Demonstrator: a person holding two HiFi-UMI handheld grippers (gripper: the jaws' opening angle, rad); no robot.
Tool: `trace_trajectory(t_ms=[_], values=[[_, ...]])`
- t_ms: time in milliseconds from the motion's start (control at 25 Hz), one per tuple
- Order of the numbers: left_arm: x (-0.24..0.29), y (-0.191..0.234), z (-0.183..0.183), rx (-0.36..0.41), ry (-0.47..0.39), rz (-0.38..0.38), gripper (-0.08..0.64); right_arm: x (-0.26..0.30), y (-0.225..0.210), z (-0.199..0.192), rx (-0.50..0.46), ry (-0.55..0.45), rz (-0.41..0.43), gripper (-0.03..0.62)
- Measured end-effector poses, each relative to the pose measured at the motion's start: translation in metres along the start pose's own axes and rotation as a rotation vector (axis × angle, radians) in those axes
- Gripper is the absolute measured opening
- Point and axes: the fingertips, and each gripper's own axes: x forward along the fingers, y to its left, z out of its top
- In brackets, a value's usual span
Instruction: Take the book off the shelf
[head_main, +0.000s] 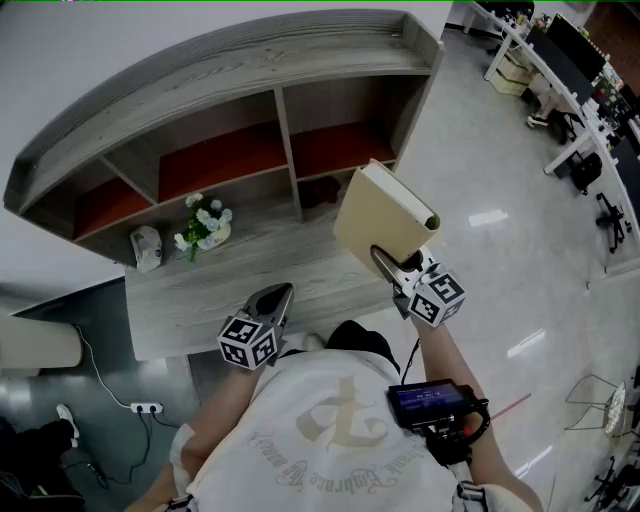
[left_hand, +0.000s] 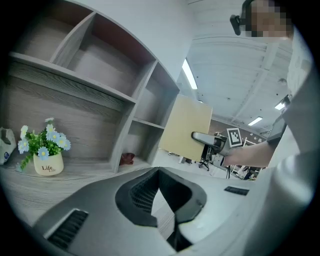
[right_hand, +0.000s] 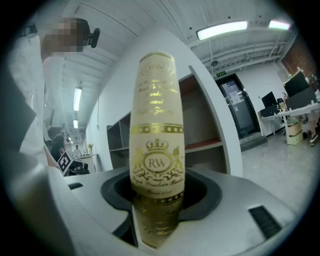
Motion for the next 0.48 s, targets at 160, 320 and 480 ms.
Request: trace_trajectory(t_ms=[160, 320, 480], values=[[0.003, -0.002, -0.001, 0.004, 0.002, -0.009, 0.002, -0.004, 0.007, -0.009, 0.006, 0.015, 0.019, 0.210], [0.005, -0.003, -0.004, 0.006, 0.009, -0.019, 0.002, -0.009, 0.012, -0.020, 0.019, 0.024, 0.025, 0.210], [0.008, -0.008, -0.003, 0.008, 0.010, -0.032, 0.002, -0.016, 0.018, -0.030, 0.034, 0.034, 0.028, 0.209]])
